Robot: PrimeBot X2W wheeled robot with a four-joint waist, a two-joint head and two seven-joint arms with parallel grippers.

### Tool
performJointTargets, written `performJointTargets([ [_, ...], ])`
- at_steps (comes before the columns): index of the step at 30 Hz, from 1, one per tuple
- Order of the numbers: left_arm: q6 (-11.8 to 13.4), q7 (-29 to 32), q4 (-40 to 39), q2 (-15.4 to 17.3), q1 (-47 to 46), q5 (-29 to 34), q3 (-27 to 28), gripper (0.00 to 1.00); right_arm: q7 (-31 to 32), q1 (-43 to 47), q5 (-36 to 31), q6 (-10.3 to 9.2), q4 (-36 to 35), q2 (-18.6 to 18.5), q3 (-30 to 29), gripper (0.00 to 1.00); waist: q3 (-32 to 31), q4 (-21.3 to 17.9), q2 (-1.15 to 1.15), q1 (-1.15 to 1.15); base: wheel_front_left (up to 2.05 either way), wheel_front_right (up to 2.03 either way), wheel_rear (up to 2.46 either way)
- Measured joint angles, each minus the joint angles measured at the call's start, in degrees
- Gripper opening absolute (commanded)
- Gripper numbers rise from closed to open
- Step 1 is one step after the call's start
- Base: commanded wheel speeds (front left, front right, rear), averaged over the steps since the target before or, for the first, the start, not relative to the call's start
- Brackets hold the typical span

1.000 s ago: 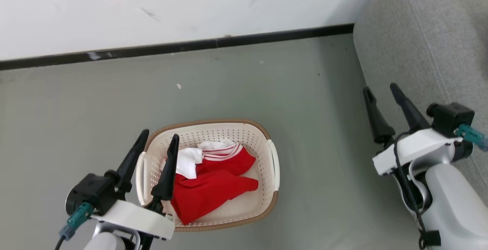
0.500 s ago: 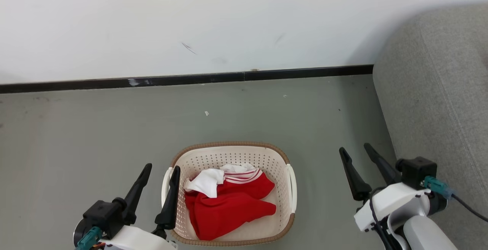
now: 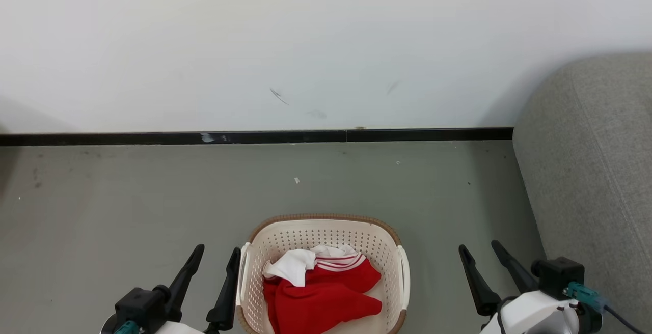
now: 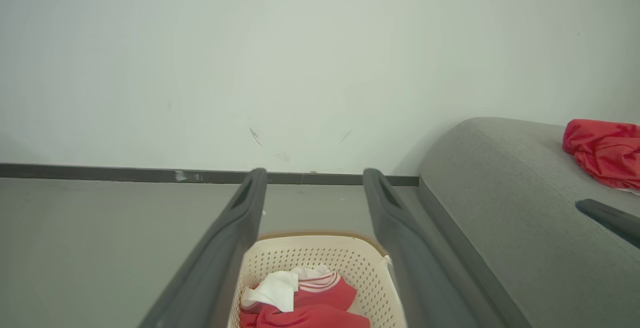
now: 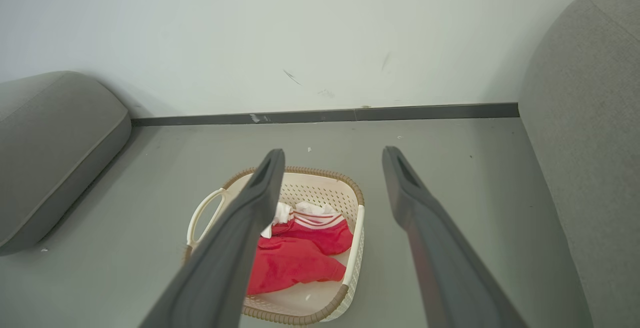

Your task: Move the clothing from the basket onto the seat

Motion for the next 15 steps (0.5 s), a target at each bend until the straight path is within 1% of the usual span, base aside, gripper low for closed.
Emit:
performJointTargets([
  [5,-0.2,0.0,0.3,0.1,1.4,0.0,0.6,1.0,0.0,2.0,-0.6,0.0,-1.0,0.3,-0.2,1.0,-1.3,0.4,0.0,0.0,0.0,0.0,0.0],
  [12,-0.3,0.0,0.3,0.3,2.0,0.1,1.1,1.0,0.0,3.4,-1.5,0.0,-2.5,0.5,-0.6,1.0,-1.2,0.1,0.0,0.0,0.0,0.0,0.0],
  [15,-0.8,0.0,0.4,0.5,2.1,0.1,0.9,1.0,0.0,4.1,-1.5,0.0,-3.1,0.6,-1.2,1.0,-0.9,-0.1,0.0,0.0,0.0,0.0,0.0],
])
